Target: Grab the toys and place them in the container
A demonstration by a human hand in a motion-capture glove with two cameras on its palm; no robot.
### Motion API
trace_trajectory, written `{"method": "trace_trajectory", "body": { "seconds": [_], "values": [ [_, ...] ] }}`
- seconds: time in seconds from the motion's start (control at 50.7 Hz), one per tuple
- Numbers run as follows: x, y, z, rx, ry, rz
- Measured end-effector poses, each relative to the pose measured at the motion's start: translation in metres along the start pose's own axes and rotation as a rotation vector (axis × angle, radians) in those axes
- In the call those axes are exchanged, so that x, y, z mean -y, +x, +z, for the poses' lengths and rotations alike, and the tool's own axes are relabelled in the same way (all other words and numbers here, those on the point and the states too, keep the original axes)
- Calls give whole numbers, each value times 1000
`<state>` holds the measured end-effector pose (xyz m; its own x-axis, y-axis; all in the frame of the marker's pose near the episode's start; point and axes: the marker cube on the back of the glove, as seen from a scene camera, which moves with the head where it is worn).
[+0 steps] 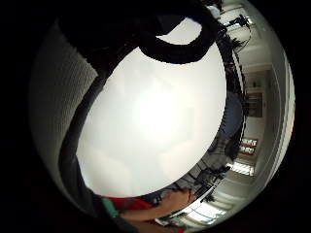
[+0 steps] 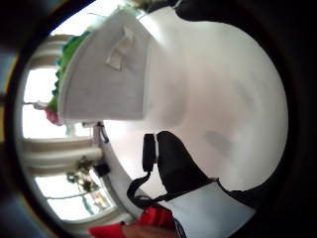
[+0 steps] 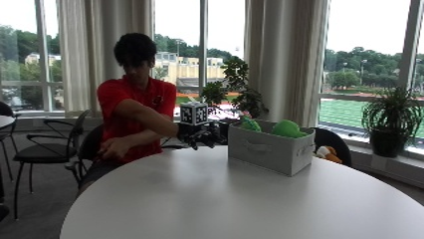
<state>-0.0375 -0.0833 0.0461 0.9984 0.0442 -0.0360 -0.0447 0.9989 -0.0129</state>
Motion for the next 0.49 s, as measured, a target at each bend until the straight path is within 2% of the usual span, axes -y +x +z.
{"method": "trace_trajectory", "body": {
  "seconds": [0.493],
  "values": [
    [-7, -11, 8, -9, -22, 5]
  ]
}}
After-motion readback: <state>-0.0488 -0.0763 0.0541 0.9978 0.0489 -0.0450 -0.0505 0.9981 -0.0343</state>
